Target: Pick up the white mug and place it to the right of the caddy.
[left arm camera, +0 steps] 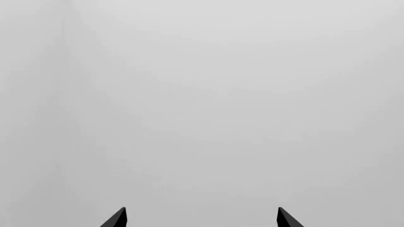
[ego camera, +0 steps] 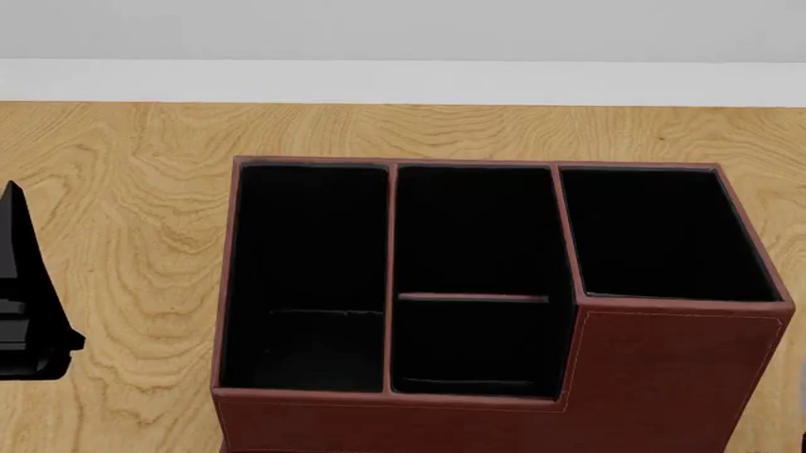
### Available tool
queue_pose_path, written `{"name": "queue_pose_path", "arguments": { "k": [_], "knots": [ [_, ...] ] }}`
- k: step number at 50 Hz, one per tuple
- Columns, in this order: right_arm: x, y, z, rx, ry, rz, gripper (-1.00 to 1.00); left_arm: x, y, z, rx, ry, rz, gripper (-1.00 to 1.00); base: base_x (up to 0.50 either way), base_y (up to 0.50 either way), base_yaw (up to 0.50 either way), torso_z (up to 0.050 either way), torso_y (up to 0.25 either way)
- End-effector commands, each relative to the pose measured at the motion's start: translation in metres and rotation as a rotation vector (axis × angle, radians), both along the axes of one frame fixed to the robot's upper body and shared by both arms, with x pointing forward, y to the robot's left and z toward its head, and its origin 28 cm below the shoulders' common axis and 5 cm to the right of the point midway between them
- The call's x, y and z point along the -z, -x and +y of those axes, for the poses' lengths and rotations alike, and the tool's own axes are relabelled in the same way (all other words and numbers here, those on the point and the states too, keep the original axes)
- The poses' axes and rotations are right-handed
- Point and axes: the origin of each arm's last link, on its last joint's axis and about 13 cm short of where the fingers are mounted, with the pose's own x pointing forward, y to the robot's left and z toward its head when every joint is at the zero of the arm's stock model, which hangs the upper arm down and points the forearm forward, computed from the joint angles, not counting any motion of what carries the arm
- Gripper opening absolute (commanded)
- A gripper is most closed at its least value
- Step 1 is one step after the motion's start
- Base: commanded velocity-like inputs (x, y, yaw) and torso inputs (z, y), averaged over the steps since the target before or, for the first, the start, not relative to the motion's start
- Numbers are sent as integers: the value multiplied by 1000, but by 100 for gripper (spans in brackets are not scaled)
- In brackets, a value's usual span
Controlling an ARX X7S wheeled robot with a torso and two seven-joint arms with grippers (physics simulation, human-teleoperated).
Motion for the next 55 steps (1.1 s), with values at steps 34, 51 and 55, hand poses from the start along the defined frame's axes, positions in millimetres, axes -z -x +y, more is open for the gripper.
{"name": "queue_pose_path", "arguments": {
  "k": [34, 51, 55],
  "knots": [
    [13, -29, -1, -10, -9, 17, -100, 0, 1, 1, -9, 2, -4, 100, 0, 0, 0, 0, 1],
    [28, -35, -6, 11, -29, 45, -100, 0, 0, 1, -11, 1, -5, 100, 0, 0, 0, 0, 1],
    [32, -35, -7, 19, -32, 54, -100, 0, -1, 2, -11, 1, -4, 100, 0, 0, 0, 3, 0]
  ]
}}
